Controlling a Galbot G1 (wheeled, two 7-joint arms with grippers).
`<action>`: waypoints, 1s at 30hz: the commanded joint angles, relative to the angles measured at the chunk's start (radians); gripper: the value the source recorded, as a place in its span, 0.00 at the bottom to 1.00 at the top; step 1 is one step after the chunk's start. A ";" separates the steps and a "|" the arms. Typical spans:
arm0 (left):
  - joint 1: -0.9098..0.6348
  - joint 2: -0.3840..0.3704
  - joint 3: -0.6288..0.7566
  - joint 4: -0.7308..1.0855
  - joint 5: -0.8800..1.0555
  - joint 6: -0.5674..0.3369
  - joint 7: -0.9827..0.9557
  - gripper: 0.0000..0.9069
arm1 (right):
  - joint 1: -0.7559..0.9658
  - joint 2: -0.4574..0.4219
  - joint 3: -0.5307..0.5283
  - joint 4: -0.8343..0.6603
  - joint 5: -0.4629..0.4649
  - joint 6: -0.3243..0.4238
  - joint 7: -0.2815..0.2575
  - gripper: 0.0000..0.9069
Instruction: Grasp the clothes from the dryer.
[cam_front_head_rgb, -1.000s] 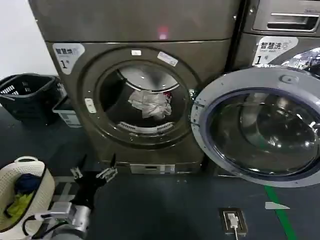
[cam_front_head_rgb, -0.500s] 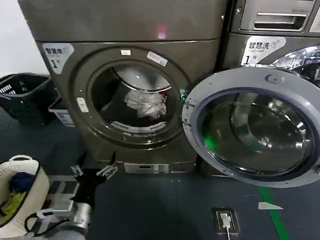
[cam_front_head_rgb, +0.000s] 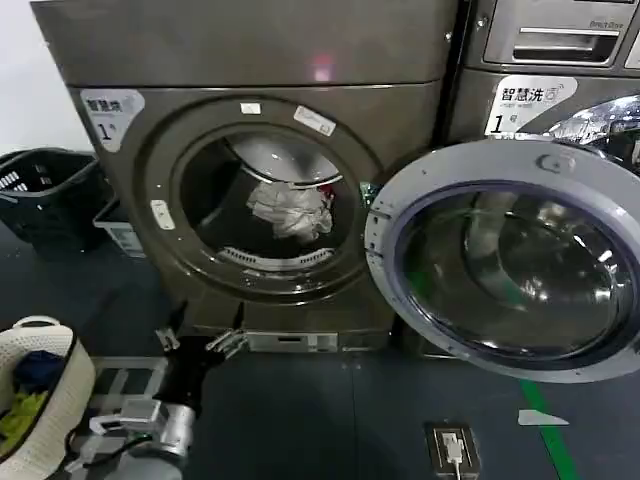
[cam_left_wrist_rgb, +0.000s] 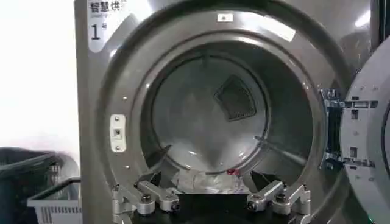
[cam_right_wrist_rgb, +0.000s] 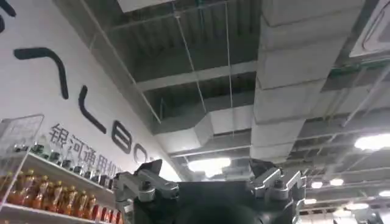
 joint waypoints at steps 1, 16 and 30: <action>0.002 0.000 0.009 0.001 0.005 -0.004 0.002 1.00 | 0.000 0.001 -0.001 0.001 0.001 0.009 0.000 1.00; -0.017 0.001 0.015 0.005 0.001 0.001 0.004 1.00 | -0.009 0.005 0.000 0.007 0.006 0.045 -0.001 1.00; -0.011 -0.001 0.010 0.003 0.001 -0.001 0.003 1.00 | -0.002 0.011 -0.003 0.010 0.005 0.051 -0.018 1.00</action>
